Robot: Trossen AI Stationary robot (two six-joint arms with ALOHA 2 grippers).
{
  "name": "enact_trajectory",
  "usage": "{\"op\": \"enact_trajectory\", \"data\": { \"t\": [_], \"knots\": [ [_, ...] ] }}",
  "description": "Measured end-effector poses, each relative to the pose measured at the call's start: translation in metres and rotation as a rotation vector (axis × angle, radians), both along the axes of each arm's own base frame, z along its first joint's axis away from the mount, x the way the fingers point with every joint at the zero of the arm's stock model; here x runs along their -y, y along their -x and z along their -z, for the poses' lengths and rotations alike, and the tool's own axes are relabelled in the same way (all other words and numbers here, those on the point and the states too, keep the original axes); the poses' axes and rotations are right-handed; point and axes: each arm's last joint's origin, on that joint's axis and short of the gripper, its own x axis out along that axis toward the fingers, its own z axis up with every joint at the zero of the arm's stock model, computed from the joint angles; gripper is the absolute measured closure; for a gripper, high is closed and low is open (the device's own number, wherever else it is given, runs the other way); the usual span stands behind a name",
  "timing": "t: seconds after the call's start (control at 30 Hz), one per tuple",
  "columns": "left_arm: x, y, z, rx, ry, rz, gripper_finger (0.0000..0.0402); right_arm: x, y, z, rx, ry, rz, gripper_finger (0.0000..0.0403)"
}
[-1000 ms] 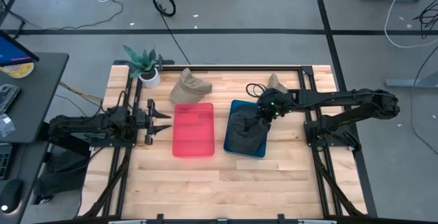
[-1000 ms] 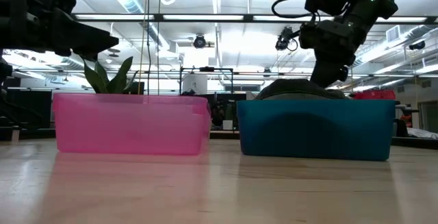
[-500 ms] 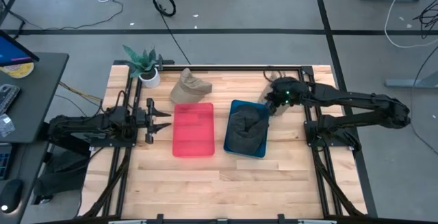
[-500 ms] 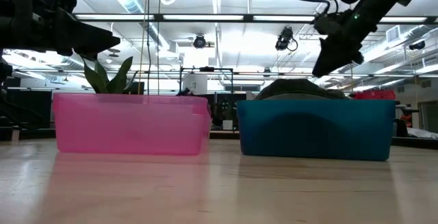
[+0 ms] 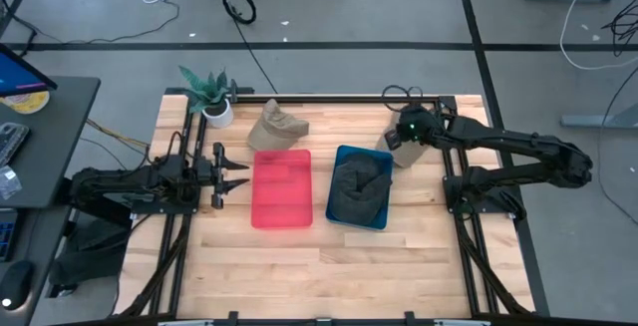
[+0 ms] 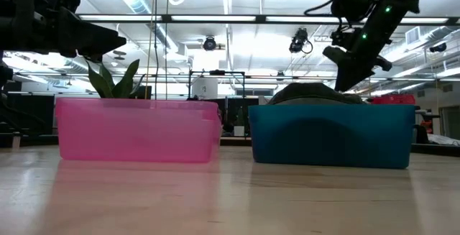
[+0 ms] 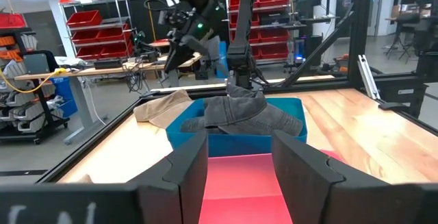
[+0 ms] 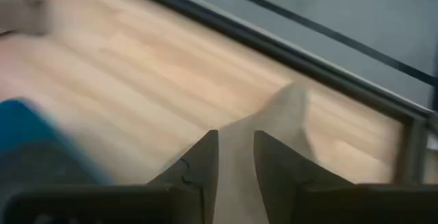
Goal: Pick & Place hat
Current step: Put the brown cap into the red bin
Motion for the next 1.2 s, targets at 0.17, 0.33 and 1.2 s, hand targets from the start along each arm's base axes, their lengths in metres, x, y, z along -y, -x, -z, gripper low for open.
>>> {"op": "enact_trajectory", "data": {
  "t": [0.17, 0.33, 1.2],
  "knots": [
    [0.0, 0.0, 0.0, 0.0, 0.0, 0.0, 0.0236, 0.016, 0.008, 0.0, 0.006, -0.021, 0.042, 0.0307],
    [0.0, 0.0, 0.0, 0.001, 0.0, 0.0, 0.0236, 0.026, 0.018, 0.006, -0.013, -0.063, 0.059, 0.0307],
    [0.0, 0.0, 0.0, 0.002, 0.001, 0.001, 0.0236, 0.035, 0.05, 0.065, -0.096, -0.2, -0.065, 0.0307]
  ]
}}
